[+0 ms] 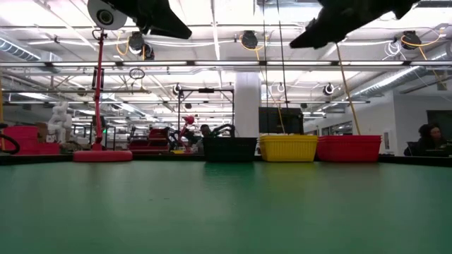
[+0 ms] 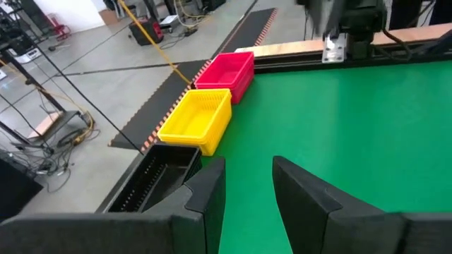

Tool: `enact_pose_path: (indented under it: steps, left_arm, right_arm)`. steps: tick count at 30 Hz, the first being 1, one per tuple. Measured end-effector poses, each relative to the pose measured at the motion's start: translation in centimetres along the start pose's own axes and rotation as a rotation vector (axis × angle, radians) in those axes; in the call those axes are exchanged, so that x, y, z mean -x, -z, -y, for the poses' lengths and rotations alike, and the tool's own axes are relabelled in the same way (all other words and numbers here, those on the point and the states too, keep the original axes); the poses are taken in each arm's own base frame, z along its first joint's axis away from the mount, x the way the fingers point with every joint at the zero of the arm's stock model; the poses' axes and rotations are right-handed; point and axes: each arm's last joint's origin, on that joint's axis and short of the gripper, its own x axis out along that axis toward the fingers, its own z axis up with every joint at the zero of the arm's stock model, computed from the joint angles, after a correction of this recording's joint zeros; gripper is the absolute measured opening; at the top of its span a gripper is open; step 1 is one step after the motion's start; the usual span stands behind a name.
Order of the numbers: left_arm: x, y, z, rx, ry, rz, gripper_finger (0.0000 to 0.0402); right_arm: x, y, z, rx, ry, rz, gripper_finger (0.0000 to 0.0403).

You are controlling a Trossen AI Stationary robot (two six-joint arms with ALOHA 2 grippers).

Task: Stack baskets by color
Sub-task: Return to Home Position

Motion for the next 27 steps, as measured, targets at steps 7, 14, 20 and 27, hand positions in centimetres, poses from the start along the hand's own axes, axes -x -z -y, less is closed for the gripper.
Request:
enact_pose_path:
  steps: [7, 14, 20, 27]
  left_arm:
    - [0.0, -0.7, 0.0, 0.023, 0.029, 0.070, 0.0109]
    - [0.1, -0.8, 0.3, 0.034, 0.134, 0.090, 0.0010]
    - [0.1, -0.5, 0.5, 0.048, 0.207, 0.072, 0.0005]
    - [0.3, -0.3, 0.9, 0.015, 0.324, 0.077, 0.0006]
  right_arm:
    - [1.0, 0.1, -4.1, 0.023, -0.011, 0.006, 0.0006]
    - [1.7, 2.1, -6.5, 0.050, -0.029, 0.009, 0.0001]
    - [2.7, 3.2, -7.0, 0.051, -0.053, 0.045, 0.0001]
    - [3.3, 6.2, -7.3, 0.097, -0.056, 0.057, 0.0000]
